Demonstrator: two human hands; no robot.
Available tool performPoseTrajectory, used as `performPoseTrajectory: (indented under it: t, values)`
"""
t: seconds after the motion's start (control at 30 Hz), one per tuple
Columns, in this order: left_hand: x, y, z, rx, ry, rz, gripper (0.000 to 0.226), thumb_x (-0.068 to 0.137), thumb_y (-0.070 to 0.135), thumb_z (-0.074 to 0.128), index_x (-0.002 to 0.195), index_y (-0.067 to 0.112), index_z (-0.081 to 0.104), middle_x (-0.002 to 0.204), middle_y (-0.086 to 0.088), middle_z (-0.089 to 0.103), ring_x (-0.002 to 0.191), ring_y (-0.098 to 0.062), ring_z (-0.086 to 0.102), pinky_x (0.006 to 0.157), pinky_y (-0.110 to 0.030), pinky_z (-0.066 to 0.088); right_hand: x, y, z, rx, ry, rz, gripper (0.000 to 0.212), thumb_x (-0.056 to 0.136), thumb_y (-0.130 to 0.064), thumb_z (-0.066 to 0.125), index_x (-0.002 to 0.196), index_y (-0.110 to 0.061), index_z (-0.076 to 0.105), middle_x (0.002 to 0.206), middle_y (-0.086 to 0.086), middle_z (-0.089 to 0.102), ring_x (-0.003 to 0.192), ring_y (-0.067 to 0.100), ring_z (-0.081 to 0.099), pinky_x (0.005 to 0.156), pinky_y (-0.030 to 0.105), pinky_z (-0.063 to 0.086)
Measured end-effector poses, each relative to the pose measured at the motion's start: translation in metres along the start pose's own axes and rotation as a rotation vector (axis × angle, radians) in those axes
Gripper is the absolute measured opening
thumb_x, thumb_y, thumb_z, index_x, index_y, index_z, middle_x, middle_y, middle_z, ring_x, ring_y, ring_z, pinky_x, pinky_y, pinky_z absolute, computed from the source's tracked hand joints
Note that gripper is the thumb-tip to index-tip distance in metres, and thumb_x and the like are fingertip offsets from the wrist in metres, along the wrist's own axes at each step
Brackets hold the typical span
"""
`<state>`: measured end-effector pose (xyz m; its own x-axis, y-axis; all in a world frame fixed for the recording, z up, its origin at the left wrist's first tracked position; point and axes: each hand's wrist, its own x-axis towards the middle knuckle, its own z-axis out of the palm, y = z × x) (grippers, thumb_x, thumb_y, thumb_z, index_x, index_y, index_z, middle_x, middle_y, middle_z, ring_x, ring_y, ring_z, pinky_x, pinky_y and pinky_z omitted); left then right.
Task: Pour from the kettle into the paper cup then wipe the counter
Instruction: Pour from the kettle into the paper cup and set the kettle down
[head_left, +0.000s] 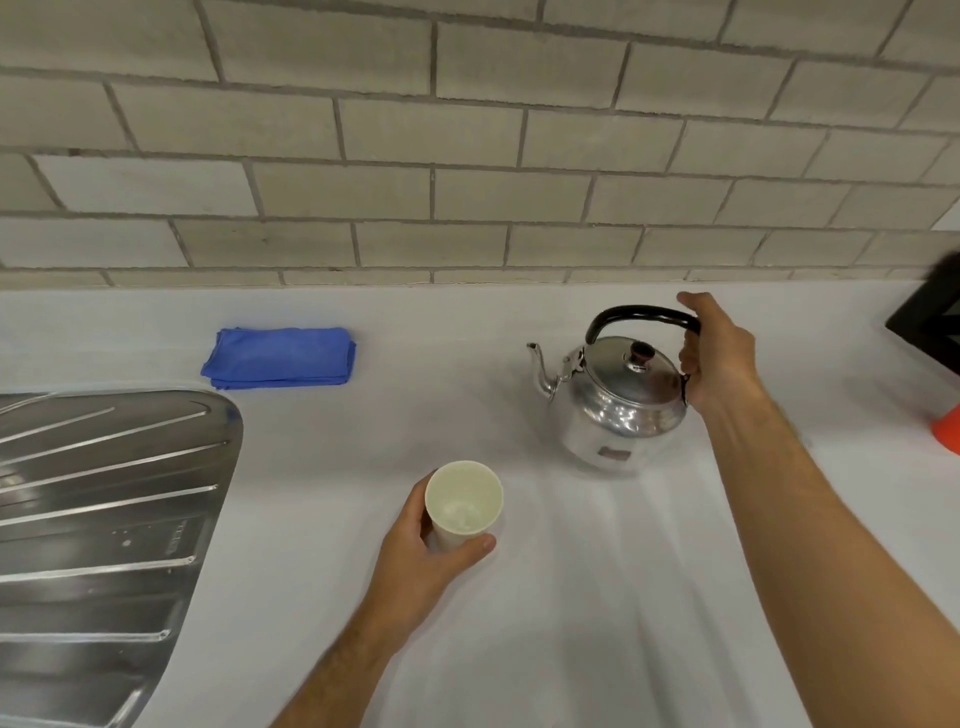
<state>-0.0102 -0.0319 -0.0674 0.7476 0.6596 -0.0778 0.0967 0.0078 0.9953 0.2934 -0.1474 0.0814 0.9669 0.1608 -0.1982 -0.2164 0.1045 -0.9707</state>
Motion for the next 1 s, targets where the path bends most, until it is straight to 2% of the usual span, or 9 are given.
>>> performPoseTrajectory:
  t: [0.07, 0.23, 0.5, 0.67, 0.77, 0.83, 0.9, 0.93, 1.0]
  values:
    - [0.0, 0.0, 0.0, 0.0, 0.005, -0.003, 0.072, 0.062, 0.023, 0.09, 0.119, 0.048, 0.053, 0.116, 0.025, 0.064, 0.11, 0.005, 0.058, 0.081, -0.007, 0.048, 0.019, 0.001, 0.012, 0.005, 0.026, -0.005, 0.033, 0.063, -0.035, 0.075, 0.056, -0.021, 0.045, 0.046, -0.007, 0.034, 0.043, 0.012, 0.028, 0.048, 0.027, 0.024]
    - [0.0, 0.0, 0.0, 0.025, 0.015, 0.009, 0.072, 0.062, 0.022, 0.091, 0.115, 0.054, 0.054, 0.116, 0.025, 0.064, 0.107, 0.007, 0.059, 0.079, -0.004, 0.046, 0.064, 0.008, 0.038, -0.044, 0.072, -0.018, 0.027, 0.056, -0.035, 0.072, 0.053, -0.019, 0.05, 0.051, -0.004, 0.039, 0.048, 0.015, 0.032, 0.053, 0.028, 0.028]
    - [0.0, 0.0, 0.001, 0.027, 0.018, 0.002, 0.076, 0.061, 0.02, 0.091, 0.121, 0.046, 0.053, 0.12, 0.024, 0.063, 0.111, 0.005, 0.058, 0.083, -0.004, 0.045, 0.106, 0.02, 0.06, -0.101, 0.082, 0.013, 0.026, 0.055, -0.04, 0.073, 0.067, -0.018, 0.063, 0.068, -0.001, 0.053, 0.057, 0.014, 0.042, 0.053, 0.027, 0.036]
    - [0.0, 0.001, 0.002, 0.026, 0.02, -0.003, 0.076, 0.06, 0.022, 0.091, 0.121, 0.048, 0.053, 0.121, 0.022, 0.063, 0.112, 0.004, 0.058, 0.084, -0.005, 0.045, 0.109, 0.02, 0.068, -0.116, 0.06, 0.004, 0.025, 0.064, -0.04, 0.073, 0.066, -0.019, 0.058, 0.066, -0.002, 0.05, 0.057, 0.014, 0.04, 0.054, 0.027, 0.034]
    - [-0.001, 0.004, 0.002, 0.041, 0.007, -0.007, 0.077, 0.059, 0.025, 0.092, 0.121, 0.049, 0.052, 0.121, 0.022, 0.063, 0.113, 0.004, 0.057, 0.084, -0.007, 0.046, 0.109, 0.017, 0.069, -0.174, 0.042, -0.017, 0.029, 0.077, -0.042, 0.063, 0.066, -0.017, 0.053, 0.066, -0.002, 0.046, 0.064, 0.017, 0.042, 0.066, 0.029, 0.037]
    - [-0.001, 0.006, 0.001, 0.047, 0.0, -0.01, 0.079, 0.059, 0.025, 0.092, 0.122, 0.048, 0.051, 0.122, 0.023, 0.062, 0.114, 0.005, 0.057, 0.085, -0.005, 0.045, 0.104, 0.014, 0.069, -0.3, 0.027, -0.05, 0.035, 0.088, -0.046, 0.051, 0.09, -0.012, 0.061, 0.084, 0.003, 0.055, 0.087, 0.025, 0.054, 0.082, 0.034, 0.042]
    - [-0.001, 0.007, -0.001, 0.05, -0.015, -0.017, 0.084, 0.058, 0.019, 0.092, 0.126, 0.044, 0.05, 0.123, 0.023, 0.062, 0.115, 0.004, 0.056, 0.088, -0.005, 0.044, 0.099, 0.012, 0.067, -0.516, 0.104, -0.1, 0.047, 0.093, -0.048, 0.042, 0.12, -0.012, 0.056, 0.119, 0.011, 0.056, 0.116, 0.032, 0.052, 0.099, 0.044, 0.041]
    - [-0.001, 0.008, -0.003, 0.049, -0.027, -0.025, 0.087, 0.059, 0.014, 0.092, 0.129, 0.041, 0.049, 0.123, 0.022, 0.061, 0.117, 0.004, 0.055, 0.089, -0.006, 0.044, 0.093, 0.011, 0.066, -0.606, 0.165, -0.156, 0.045, 0.094, -0.047, 0.043, 0.123, -0.015, 0.054, 0.13, 0.012, 0.051, 0.123, 0.033, 0.047, 0.102, 0.046, 0.038]
    - [0.001, 0.01, -0.009, 0.052, -0.071, -0.054, 0.094, 0.06, 0.004, 0.088, 0.134, 0.04, 0.043, 0.127, 0.02, 0.059, 0.119, 0.004, 0.054, 0.09, -0.009, 0.045, 0.077, 0.012, 0.067, -0.645, 0.238, -0.317, 0.032, 0.091, -0.035, 0.05, 0.119, -0.02, 0.053, 0.136, 0.009, 0.044, 0.124, 0.03, 0.043, 0.098, 0.045, 0.034]
